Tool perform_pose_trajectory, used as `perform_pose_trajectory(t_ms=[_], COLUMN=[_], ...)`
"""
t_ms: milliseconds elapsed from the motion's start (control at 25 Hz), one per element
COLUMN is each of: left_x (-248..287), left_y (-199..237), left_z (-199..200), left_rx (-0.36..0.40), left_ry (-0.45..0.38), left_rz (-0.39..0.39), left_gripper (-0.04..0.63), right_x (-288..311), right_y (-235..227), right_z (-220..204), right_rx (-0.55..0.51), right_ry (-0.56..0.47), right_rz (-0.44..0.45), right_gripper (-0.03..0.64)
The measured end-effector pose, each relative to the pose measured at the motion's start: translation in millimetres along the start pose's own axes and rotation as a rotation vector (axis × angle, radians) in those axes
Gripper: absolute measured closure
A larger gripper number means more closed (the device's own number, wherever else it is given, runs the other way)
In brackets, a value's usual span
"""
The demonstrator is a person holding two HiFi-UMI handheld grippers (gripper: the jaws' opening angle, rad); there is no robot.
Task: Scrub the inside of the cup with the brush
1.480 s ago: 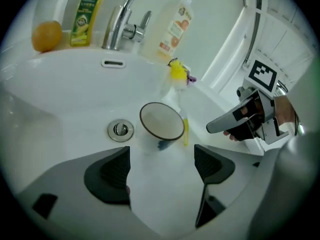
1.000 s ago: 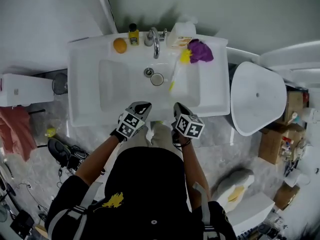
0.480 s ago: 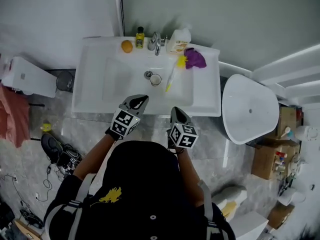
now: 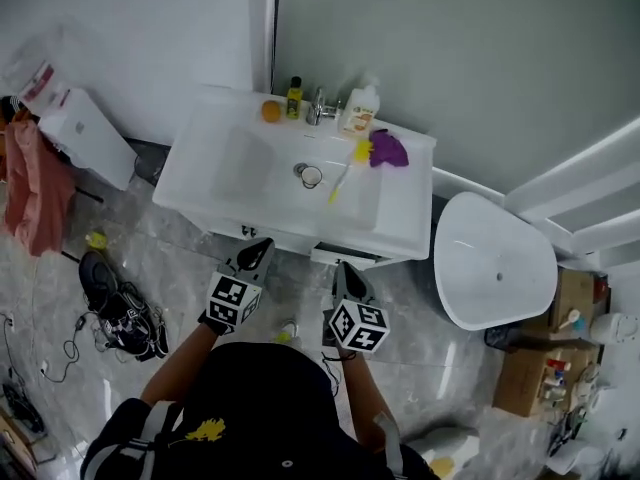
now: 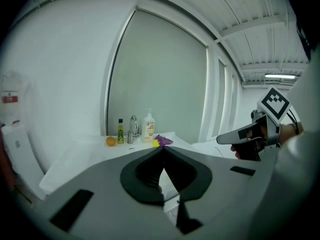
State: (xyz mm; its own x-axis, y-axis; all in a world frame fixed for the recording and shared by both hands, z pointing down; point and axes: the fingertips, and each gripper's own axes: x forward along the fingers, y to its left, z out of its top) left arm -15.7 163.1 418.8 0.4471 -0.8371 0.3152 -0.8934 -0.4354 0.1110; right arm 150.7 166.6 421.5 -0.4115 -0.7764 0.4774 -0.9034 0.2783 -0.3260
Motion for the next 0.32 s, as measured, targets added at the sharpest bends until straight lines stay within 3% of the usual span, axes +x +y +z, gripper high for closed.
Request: perform_pose_trajectory(t_ms=[320], left_x=[-77.0], left_y=[-45.0], left_z=[-4.4], left_rx=[0.031], left_ry=[-0.02], left_rz=[0.002], left_gripper=[0.578], right_x=[-73.3], right_y=[3.6], right_z=[-20.6], right_rx=[0.003], right_ry=[-0.046], right_rz=[-0.02], right_gripper=[0.591])
